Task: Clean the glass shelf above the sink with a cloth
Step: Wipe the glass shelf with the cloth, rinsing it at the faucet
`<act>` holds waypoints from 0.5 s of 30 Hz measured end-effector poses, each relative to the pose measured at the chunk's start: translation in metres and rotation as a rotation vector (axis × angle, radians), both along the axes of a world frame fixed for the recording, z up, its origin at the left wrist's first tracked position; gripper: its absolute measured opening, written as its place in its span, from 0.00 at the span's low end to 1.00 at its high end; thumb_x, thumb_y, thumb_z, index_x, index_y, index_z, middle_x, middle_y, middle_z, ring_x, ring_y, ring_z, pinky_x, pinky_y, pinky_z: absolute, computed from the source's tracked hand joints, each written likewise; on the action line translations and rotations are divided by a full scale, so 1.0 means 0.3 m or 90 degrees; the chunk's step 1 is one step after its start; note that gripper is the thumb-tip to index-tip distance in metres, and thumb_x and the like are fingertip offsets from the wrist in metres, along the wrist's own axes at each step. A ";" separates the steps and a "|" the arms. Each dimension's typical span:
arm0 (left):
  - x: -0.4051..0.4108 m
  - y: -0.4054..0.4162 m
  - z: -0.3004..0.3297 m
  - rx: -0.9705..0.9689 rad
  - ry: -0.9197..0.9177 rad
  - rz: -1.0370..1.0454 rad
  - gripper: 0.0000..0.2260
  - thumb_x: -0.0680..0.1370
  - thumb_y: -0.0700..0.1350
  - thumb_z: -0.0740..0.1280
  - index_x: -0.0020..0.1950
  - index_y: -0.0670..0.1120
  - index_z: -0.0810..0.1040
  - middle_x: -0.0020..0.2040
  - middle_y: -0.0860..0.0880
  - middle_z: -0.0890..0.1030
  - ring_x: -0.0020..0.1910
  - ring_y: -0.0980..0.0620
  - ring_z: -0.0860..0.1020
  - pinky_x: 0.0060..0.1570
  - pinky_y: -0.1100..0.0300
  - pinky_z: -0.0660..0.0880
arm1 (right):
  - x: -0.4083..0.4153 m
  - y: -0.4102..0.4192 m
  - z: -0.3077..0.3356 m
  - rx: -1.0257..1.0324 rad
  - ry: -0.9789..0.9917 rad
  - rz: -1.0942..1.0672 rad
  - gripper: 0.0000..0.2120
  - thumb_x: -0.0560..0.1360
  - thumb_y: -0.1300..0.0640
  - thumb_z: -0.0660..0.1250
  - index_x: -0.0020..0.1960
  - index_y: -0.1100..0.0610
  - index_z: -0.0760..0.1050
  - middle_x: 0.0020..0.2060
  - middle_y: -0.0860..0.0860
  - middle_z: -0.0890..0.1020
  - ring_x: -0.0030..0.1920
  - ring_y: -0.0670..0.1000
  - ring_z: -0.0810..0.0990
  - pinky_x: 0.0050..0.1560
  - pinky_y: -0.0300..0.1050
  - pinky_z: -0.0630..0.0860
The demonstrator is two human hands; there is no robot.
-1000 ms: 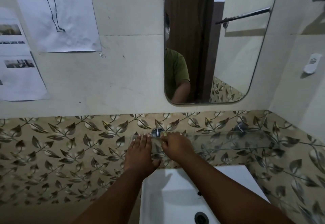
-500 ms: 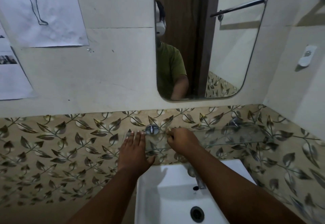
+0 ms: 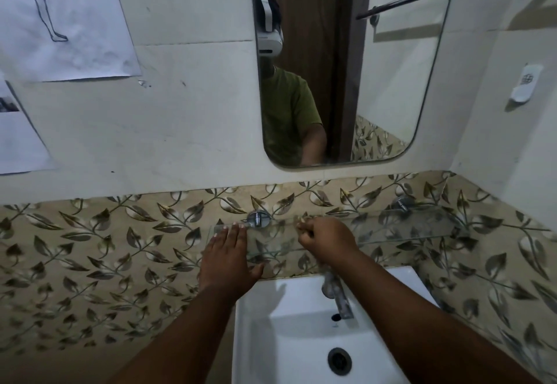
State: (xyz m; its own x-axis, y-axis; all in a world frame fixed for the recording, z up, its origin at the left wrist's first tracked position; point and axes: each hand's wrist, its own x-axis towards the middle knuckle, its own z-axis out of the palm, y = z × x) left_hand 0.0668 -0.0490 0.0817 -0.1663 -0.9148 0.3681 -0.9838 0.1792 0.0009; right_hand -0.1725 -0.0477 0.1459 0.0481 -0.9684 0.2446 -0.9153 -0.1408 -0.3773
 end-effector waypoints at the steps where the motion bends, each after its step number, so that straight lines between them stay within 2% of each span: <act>1: 0.001 0.001 0.002 0.001 -0.002 0.003 0.45 0.70 0.71 0.57 0.79 0.46 0.54 0.79 0.44 0.60 0.78 0.43 0.56 0.75 0.46 0.56 | 0.016 -0.012 0.004 0.002 0.000 0.000 0.17 0.74 0.48 0.64 0.58 0.48 0.84 0.44 0.53 0.86 0.43 0.56 0.83 0.44 0.47 0.81; 4: 0.003 -0.003 0.003 0.002 -0.005 0.007 0.44 0.69 0.71 0.59 0.78 0.46 0.58 0.77 0.43 0.64 0.76 0.42 0.60 0.73 0.45 0.60 | 0.063 -0.036 -0.003 -0.004 0.018 -0.002 0.16 0.74 0.46 0.64 0.57 0.48 0.84 0.44 0.53 0.86 0.45 0.57 0.83 0.45 0.47 0.81; 8: 0.004 -0.010 -0.004 -0.002 -0.018 0.007 0.44 0.69 0.71 0.58 0.78 0.46 0.57 0.77 0.44 0.64 0.76 0.42 0.60 0.73 0.45 0.60 | 0.056 0.004 -0.043 -0.038 0.032 0.027 0.17 0.73 0.45 0.63 0.55 0.47 0.85 0.38 0.51 0.84 0.39 0.53 0.82 0.40 0.45 0.81; 12: 0.005 -0.011 -0.002 -0.006 -0.028 0.006 0.44 0.70 0.71 0.57 0.79 0.47 0.55 0.78 0.44 0.62 0.77 0.43 0.58 0.74 0.46 0.58 | -0.048 0.062 -0.055 -0.037 0.012 0.021 0.16 0.73 0.46 0.64 0.57 0.43 0.84 0.46 0.48 0.84 0.46 0.52 0.82 0.43 0.44 0.78; 15: -0.001 -0.007 0.002 -0.005 -0.036 0.009 0.44 0.71 0.71 0.55 0.79 0.48 0.53 0.79 0.45 0.59 0.78 0.44 0.56 0.75 0.47 0.56 | -0.112 0.046 -0.034 -0.013 -0.007 -0.020 0.15 0.74 0.47 0.65 0.59 0.42 0.84 0.49 0.47 0.86 0.45 0.51 0.82 0.43 0.44 0.79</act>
State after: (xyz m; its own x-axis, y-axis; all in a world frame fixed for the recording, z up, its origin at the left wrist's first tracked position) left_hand 0.0667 -0.0510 0.0824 -0.1737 -0.9142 0.3661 -0.9848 0.1647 -0.0559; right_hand -0.2062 -0.0339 0.1356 0.0142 -0.9642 0.2649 -0.9153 -0.1192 -0.3847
